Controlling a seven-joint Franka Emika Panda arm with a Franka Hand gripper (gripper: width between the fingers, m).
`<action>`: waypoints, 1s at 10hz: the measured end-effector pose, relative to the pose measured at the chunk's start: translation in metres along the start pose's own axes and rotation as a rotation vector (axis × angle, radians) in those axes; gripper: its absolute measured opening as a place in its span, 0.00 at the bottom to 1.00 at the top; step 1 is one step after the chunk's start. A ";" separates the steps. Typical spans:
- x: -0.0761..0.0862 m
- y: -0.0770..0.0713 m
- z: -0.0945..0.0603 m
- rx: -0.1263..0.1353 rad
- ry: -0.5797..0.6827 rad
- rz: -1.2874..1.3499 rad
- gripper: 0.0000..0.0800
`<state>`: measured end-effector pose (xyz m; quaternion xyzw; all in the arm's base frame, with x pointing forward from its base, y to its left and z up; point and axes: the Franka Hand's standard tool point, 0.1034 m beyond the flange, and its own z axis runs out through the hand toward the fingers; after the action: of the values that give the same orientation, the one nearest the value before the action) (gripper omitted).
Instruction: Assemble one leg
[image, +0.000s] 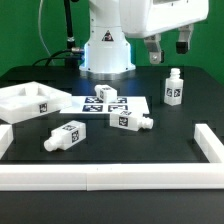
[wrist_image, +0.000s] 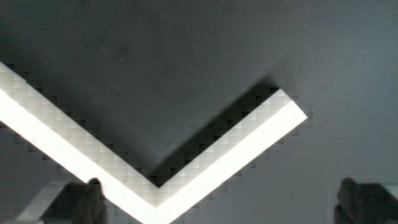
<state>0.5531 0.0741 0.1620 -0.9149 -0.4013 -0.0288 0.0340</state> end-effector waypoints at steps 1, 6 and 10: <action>0.000 0.000 0.000 0.000 0.000 0.000 0.81; -0.009 0.005 0.003 -0.019 0.010 -0.046 0.81; -0.072 -0.003 0.051 -0.065 0.019 -0.207 0.81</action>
Offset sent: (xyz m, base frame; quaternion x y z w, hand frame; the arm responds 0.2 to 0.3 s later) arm 0.0000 0.0000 0.0000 0.0000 0.0000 0.0000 1.0000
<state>0.5034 0.0273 0.1052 -0.8689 -0.4920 -0.0537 0.0051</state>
